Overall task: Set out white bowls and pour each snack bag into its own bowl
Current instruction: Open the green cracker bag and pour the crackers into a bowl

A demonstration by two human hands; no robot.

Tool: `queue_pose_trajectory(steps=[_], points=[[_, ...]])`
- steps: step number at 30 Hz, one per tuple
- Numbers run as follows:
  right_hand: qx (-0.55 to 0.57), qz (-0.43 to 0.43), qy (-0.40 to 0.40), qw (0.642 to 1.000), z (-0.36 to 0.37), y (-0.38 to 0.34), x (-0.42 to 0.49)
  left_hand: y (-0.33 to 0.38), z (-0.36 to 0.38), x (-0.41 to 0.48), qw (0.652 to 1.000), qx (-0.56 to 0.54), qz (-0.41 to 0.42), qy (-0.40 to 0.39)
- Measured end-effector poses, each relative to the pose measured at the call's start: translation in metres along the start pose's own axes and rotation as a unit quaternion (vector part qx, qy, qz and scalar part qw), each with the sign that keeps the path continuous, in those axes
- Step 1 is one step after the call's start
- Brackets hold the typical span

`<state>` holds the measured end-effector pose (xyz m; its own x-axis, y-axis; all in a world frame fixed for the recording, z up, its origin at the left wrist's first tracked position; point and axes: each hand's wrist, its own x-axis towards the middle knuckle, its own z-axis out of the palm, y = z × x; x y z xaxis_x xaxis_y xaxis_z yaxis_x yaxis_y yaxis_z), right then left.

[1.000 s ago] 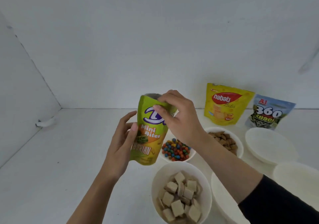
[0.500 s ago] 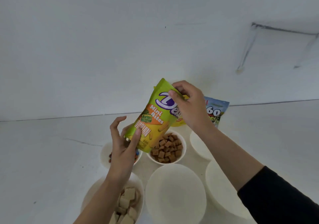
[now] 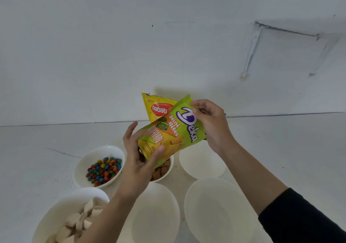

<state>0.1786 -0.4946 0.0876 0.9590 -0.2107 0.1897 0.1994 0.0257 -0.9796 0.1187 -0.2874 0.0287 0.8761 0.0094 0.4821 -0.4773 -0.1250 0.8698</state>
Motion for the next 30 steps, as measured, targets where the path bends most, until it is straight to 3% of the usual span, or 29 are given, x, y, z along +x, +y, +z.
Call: queue_pose_trajectory(steps=[3,8,16,24,30], points=[[0.041,0.041,-0.002,0.998,-0.016,0.01,0.0,-0.006,0.011,0.0,0.999,0.032,0.002,-0.032],[0.069,0.066,-0.029,0.995,-0.038,0.028,-0.003,-0.009,0.021,0.005,0.995,-0.017,-0.097,-0.011],[0.014,0.094,-0.097,0.991,-0.058,0.064,-0.006,-0.017,0.015,0.036,0.986,0.139,-0.004,-0.096],[-0.03,0.123,-0.086,0.988,-0.063,0.088,-0.013,-0.016,0.02,0.045,0.976,0.176,0.005,-0.13],[-0.023,0.084,-0.064,0.994,-0.058,0.071,-0.008,0.006,0.019,0.062,0.979,0.163,0.03,-0.116]])
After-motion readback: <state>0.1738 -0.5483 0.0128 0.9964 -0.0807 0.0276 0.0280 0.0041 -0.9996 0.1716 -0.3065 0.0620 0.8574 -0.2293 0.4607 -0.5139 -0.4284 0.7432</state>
